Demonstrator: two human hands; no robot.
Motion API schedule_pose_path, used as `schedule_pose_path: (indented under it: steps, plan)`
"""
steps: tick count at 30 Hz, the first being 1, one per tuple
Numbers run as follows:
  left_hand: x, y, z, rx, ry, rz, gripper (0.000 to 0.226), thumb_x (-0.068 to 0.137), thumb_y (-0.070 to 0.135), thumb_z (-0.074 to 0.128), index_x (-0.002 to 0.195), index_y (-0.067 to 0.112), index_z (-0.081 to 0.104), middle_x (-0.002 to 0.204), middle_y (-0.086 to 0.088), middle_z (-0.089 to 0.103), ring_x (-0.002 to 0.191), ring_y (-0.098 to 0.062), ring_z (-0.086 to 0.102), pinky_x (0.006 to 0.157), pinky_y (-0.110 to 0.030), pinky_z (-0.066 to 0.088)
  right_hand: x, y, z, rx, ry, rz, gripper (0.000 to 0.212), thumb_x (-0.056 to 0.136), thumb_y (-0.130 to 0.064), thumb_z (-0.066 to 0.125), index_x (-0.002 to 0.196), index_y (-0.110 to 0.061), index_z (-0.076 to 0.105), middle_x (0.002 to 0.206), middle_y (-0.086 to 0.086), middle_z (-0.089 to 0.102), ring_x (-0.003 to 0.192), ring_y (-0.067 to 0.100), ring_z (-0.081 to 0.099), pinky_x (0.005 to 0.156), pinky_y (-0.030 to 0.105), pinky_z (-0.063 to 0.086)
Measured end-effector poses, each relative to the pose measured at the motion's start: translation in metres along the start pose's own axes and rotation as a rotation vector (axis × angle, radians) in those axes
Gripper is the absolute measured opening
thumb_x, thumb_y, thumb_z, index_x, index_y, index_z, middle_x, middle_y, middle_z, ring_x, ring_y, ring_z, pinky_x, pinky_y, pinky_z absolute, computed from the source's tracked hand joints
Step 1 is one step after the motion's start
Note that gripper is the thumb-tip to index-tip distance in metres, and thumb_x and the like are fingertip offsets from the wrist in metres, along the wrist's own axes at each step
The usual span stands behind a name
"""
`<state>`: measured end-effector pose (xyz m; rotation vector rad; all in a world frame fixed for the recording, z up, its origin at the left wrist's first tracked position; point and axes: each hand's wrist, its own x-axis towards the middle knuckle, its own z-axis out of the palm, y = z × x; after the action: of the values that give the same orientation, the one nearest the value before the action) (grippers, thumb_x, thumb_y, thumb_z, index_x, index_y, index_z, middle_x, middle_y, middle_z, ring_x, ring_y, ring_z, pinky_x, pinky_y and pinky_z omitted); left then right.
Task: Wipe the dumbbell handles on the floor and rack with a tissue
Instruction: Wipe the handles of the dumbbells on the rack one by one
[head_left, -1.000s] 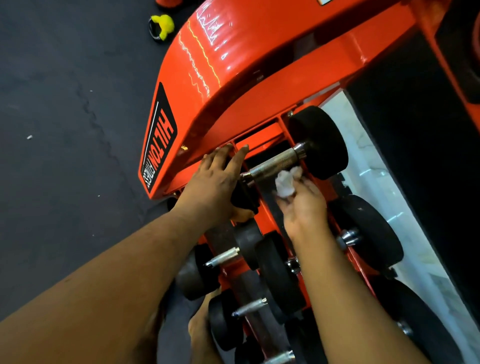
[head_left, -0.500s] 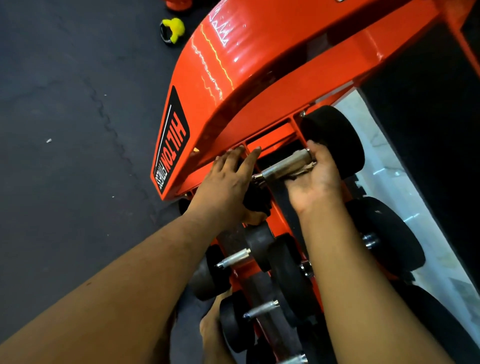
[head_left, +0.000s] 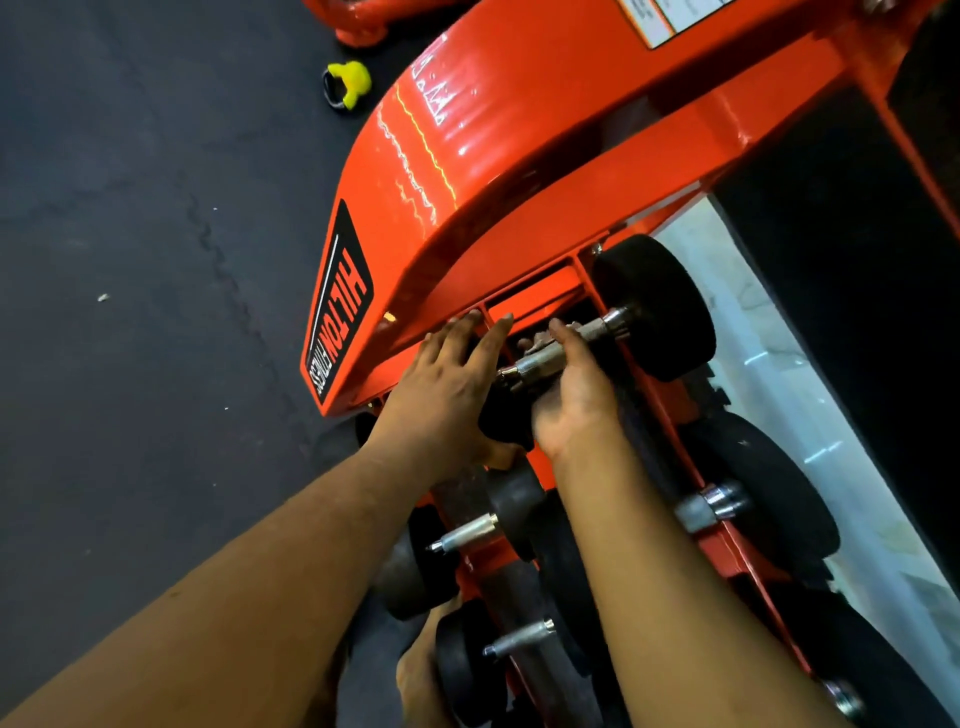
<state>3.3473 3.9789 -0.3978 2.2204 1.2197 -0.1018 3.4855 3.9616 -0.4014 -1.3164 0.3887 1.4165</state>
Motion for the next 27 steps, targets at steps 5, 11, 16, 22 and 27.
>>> schedule_pose_path:
  steps: [5,11,16,22,27]
  plan:
    - [0.0,0.0,0.002,-0.014,0.012,-0.001,0.14,0.054,0.058,0.088,0.162,0.026,0.004,0.165,-0.012,0.015,0.152,-0.029,0.014,0.126,-0.042,0.015,0.003,0.0,-0.026,-0.073,-0.094,-0.06,0.015,0.095,-0.027,0.06,0.095,-0.014,0.068,0.086,0.002,0.072,0.077,0.017,0.069,0.072,0.031,0.054]
    - [0.0,0.001,0.001,-0.022,0.016,-0.004,0.14,0.054,0.062,0.087,0.161,0.028,0.003,0.166,-0.011,0.014,0.153,-0.029,0.014,0.126,-0.042,0.016,0.011,0.017,-0.029,-0.39,0.03,-0.154,0.035,0.097,-0.034,0.065,0.119,-0.006,0.063,0.109,0.011,0.074,0.09,0.018,0.074,0.064,0.027,0.057]
    - [-0.001,0.0,0.001,-0.014,0.016,-0.001,0.139,0.056,0.061,0.087,0.161,0.028,0.003,0.166,-0.01,0.012,0.153,-0.028,0.012,0.125,-0.04,0.013,-0.003,0.031,-0.054,-0.649,0.045,-0.283,0.015,0.103,-0.022,0.056,0.104,-0.016,0.07,0.093,-0.001,0.077,0.092,0.015,0.073,0.077,0.029,0.052]
    - [-0.001,-0.003,0.005,-0.029,0.032,0.001,0.143,0.052,0.063,0.088,0.161,0.028,0.003,0.165,-0.011,0.016,0.152,-0.03,0.017,0.125,-0.041,0.018,-0.023,0.007,-0.053,-0.958,-0.031,-0.717,0.018,0.099,-0.019,0.059,0.11,-0.018,0.073,0.097,-0.002,0.077,0.094,0.013,0.072,0.086,0.035,0.057]
    - [-0.002,-0.002,0.003,-0.048,0.058,0.014,0.142,0.053,0.057,0.091,0.162,0.024,0.008,0.164,-0.012,0.019,0.152,-0.029,0.017,0.124,-0.039,0.015,0.002,-0.011,-0.028,-1.809,-0.123,-1.242,0.036,0.091,-0.01,0.049,0.121,-0.017,0.067,0.118,0.006,0.07,0.113,0.025,0.064,0.103,0.043,0.044]
